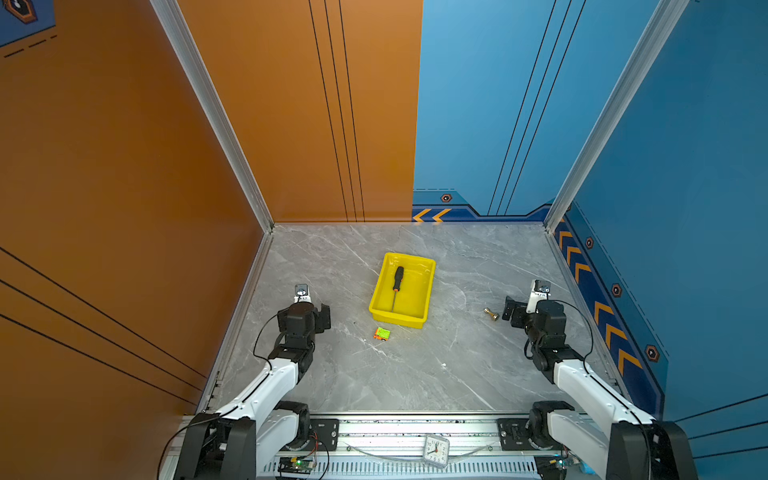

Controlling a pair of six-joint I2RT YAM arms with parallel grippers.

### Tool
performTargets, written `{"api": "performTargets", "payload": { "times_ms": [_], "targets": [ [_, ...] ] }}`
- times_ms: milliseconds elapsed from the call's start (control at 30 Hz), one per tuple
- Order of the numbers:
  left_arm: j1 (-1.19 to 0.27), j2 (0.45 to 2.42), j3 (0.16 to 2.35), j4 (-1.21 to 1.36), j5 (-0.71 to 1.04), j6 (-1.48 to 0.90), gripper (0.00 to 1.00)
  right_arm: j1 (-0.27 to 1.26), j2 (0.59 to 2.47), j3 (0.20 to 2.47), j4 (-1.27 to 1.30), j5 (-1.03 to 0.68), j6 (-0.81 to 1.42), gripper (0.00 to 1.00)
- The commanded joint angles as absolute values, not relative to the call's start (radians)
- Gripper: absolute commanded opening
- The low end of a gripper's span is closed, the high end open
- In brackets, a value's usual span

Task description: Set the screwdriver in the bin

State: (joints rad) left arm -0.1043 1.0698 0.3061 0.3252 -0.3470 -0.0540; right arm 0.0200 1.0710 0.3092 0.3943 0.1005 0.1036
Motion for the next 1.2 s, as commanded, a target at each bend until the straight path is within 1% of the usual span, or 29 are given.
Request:
{"api": "performTargets", "payload": {
  "times_ms": [0, 233, 367, 667, 767, 1000, 1167],
  "targets": [
    [-0.09, 1.129, 0.297, 0.495, -0.326, -0.021, 0.98, 0.01, 1.175, 0.309, 0.614, 0.037, 0.083, 1.0],
    [-0.053, 1.248, 0.309, 0.677, -0.31, -0.005, 0.98, 0.0, 1.343, 0.342, 0.762, 0.044, 0.094, 1.0],
    [-0.035, 1.282, 0.314, 0.72, -0.263, -0.016, 0.98, -0.002, 1.376, 0.361, 0.774, 0.044, 0.089, 1.0],
    [-0.022, 1.355, 0.345, 0.777, -0.15, 0.005, 0.98, -0.008, 1.478, 0.35, 0.895, 0.036, 0.082, 1.0],
    [-0.02, 1.398, 0.347, 0.816, -0.138, -0.002, 0.98, -0.008, 1.513, 0.348, 0.931, 0.036, 0.083, 1.0],
    [-0.021, 1.493, 0.364, 0.877, -0.122, 0.0, 0.98, -0.007, 1.543, 0.348, 0.952, 0.039, 0.078, 1.0],
    [-0.023, 1.548, 0.366, 0.921, -0.119, 0.001, 0.98, 0.003, 1.546, 0.362, 0.928, 0.086, 0.082, 1.0]
  ]
}}
